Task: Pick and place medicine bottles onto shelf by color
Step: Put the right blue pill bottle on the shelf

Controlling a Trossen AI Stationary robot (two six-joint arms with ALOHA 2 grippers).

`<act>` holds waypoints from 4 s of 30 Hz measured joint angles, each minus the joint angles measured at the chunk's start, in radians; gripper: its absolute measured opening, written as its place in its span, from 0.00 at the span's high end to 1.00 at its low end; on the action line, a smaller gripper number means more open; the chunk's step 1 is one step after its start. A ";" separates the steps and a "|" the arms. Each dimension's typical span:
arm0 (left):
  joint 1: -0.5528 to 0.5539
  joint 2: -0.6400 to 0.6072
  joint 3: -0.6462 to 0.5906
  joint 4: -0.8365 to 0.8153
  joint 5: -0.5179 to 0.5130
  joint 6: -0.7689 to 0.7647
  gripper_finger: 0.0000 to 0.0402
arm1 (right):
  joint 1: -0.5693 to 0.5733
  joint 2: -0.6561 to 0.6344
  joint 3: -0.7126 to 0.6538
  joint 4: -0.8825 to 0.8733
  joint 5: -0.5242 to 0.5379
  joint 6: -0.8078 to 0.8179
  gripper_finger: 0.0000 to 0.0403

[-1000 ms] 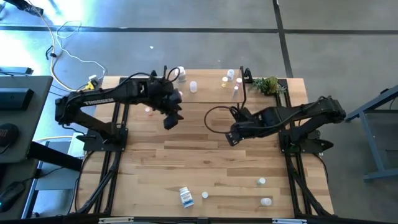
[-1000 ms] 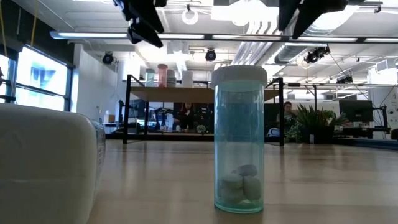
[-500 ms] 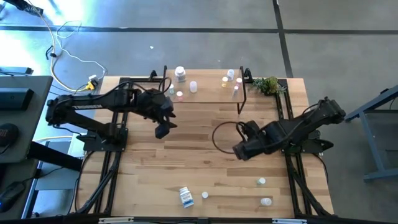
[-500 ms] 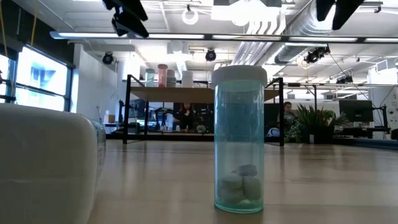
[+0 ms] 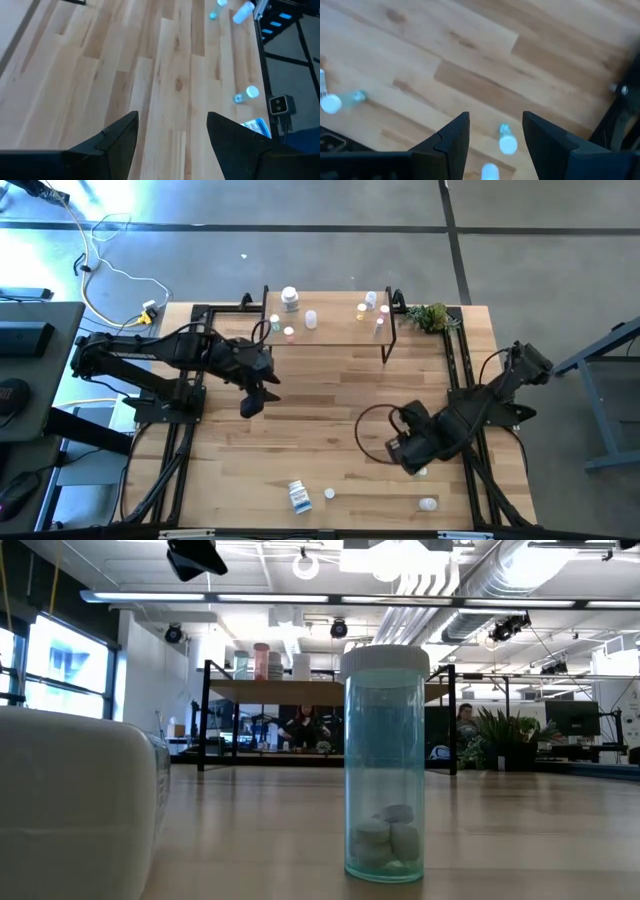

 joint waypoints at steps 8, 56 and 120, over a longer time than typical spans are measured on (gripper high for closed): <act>-0.048 0.000 0.000 -0.002 -0.041 -0.004 0.44 | 0.093 0.035 0.000 -0.013 -0.046 0.126 0.57; -0.060 0.002 0.000 0.000 -0.101 -0.078 0.44 | 0.203 -0.144 -0.391 0.389 -0.087 0.315 0.57; -0.060 0.002 0.000 0.000 -0.127 -0.104 0.44 | 0.252 -0.043 -0.589 0.654 -0.090 0.427 0.71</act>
